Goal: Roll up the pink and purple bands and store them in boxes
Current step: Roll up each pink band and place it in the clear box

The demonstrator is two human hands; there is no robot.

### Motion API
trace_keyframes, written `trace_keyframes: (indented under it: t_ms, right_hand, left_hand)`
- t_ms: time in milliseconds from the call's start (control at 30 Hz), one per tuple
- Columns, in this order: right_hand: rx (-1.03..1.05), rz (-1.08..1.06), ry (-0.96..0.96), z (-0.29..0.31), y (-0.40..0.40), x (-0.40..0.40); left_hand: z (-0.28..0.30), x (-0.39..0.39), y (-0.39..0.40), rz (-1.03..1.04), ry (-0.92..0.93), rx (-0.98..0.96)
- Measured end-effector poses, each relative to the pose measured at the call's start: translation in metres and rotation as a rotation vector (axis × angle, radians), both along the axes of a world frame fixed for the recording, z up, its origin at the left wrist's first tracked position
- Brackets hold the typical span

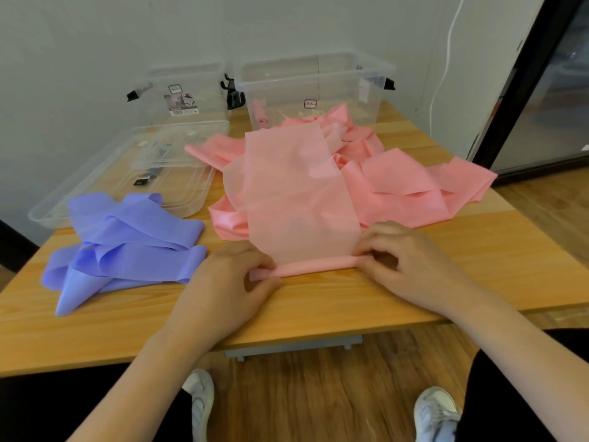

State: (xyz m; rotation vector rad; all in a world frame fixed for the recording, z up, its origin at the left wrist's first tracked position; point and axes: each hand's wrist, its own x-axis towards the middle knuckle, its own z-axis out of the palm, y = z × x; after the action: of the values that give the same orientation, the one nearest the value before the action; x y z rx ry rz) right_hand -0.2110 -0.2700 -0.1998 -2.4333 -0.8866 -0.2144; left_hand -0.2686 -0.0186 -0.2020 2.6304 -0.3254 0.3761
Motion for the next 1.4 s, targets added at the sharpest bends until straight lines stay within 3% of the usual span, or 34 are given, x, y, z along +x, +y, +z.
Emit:
trace_keyframes:
  t_ms: [133, 333, 500, 600, 733, 867, 1000, 1100, 1267, 1400]
  right_hand:
    - [-0.002, -0.020, 0.011, 0.001, 0.002, 0.000]
    - [0.079, -0.107, 0.186, 0.003, 0.004, -0.001]
    - [0.079, -0.149, 0.065, 0.002, 0.003, 0.001]
    - [0.013, -0.005, -0.005, 0.001, 0.000, 0.002]
    - [-0.027, 0.038, -0.010, 0.000, -0.004, 0.002]
    - [0.024, -0.049, 0.069, 0.000, 0.002, -0.001]
    - [0.035, -0.139, 0.096, 0.001, 0.006, -0.004]
    - [0.025, -0.125, 0.038, 0.001, 0.004, -0.002]
    - [-0.042, 0.016, 0.066, 0.005, -0.007, 0.001]
    - [0.014, -0.037, 0.040, 0.001, -0.004, -0.002]
  left_hand:
    - [0.000, -0.001, -0.003, 0.061, -0.053, -0.058]
    - [-0.004, -0.001, -0.011, 0.152, 0.001, -0.144]
    - [-0.005, 0.001, -0.011, 0.103, -0.121, -0.001]
    - [-0.005, 0.002, -0.006, 0.021, -0.075, 0.017]
    - [-0.004, 0.001, -0.005, 0.000, -0.065, -0.055]
    - [-0.005, -0.001, -0.009, 0.060, -0.027, -0.143]
    - [-0.006, 0.000, -0.012, 0.130, -0.049, -0.061]
    - [-0.003, 0.000, -0.010, 0.041, -0.106, 0.022]
    - [0.002, 0.000, 0.001, -0.102, 0.012, -0.036]
    - [0.000, 0.001, 0.000, -0.009, -0.019, -0.108]
